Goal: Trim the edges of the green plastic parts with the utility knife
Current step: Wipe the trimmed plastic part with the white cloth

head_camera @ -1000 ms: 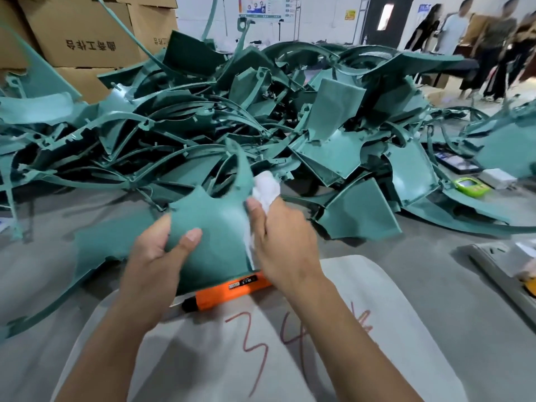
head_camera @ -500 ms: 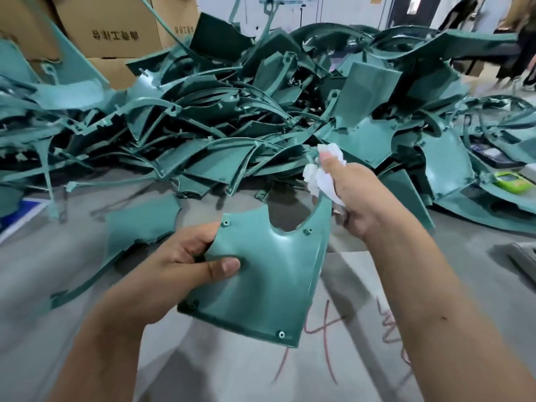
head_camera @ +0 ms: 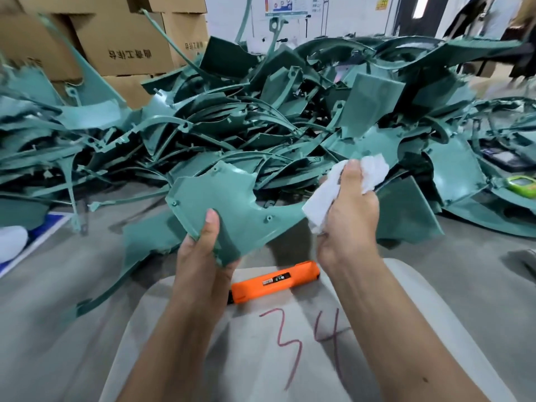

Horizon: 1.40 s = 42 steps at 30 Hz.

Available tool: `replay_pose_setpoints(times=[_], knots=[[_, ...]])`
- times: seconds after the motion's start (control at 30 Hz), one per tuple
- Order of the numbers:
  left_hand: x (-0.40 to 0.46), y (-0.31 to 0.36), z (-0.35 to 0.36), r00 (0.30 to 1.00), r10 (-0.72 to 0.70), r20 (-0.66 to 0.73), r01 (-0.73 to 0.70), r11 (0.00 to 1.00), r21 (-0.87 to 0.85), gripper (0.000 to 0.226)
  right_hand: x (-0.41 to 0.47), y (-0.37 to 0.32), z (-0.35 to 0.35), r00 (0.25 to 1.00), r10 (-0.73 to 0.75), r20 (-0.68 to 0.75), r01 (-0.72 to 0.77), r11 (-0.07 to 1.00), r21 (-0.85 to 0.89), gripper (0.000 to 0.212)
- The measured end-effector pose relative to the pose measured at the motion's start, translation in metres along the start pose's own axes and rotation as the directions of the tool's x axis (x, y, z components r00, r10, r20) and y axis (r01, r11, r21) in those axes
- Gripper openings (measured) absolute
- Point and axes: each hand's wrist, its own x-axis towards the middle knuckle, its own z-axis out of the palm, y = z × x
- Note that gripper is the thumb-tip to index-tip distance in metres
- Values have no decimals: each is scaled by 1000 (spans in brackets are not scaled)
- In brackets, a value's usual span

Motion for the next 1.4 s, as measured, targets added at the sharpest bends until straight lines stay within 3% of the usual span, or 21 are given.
replay_pose_setpoints(times=[0.17, 0.27, 0.37, 0.47, 0.6, 0.73, 0.87, 0.93, 1.0, 1.07, 1.17, 1.23, 1.3, 1.4], knots=[[-8, -4, 6, 1000, 8, -14, -9, 1000, -27, 56, -43, 32, 9, 924, 44, 380, -53, 999, 13, 30], [-11, -4, 4, 999, -41, 30, 43, 997, -67, 54, -56, 41, 12, 868, 56, 494, -53, 998, -22, 36], [-10, -2, 2, 995, -91, 44, 96, 987, -130, 59, -59, 40, 13, 832, 100, 546, -52, 993, -103, 25], [-6, -1, 0, 999, -28, -17, 27, 998, -63, 58, -59, 34, 14, 853, 86, 515, -34, 993, -110, 13], [3, 14, -12, 987, 78, -144, -64, 993, 98, 65, -47, 10, 13, 891, 98, 443, -138, 989, 58, 15], [8, 23, -19, 980, 188, -62, -179, 976, 121, 54, -16, -16, 4, 947, 184, 262, -226, 964, 142, 14], [8, 20, -14, 975, 223, 18, -221, 953, 209, 35, 4, -12, -13, 886, 409, 217, -447, 879, 168, 18], [6, 20, -14, 982, 188, 34, -190, 952, 240, 35, 8, -7, -20, 919, 342, 199, -374, 914, 159, 19], [7, 22, -16, 989, 144, 41, -150, 961, 234, 46, 8, 0, -26, 979, 102, 178, -101, 995, -12, 17], [9, 25, -22, 996, 91, 24, -94, 980, 178, 51, 13, 5, -33, 974, -85, 211, 111, 987, -114, 23], [10, 35, -34, 995, 13, 103, -20, 997, 71, 32, 26, -14, -40, 991, 0, 133, -33, 968, 248, 25], [7, 35, -39, 972, -30, 233, -2, 991, 136, 36, 33, -25, -40, 993, 73, 92, -100, 932, 348, 27], [3, 31, -34, 943, -110, 315, 19, 961, 277, 36, 30, -22, -33, 963, 145, 228, -191, 962, 196, 35], [1, 21, -22, 905, -219, 366, 53, 909, 412, 36, 16, -9, -18, 831, 319, 456, -239, 945, -225, 62]])
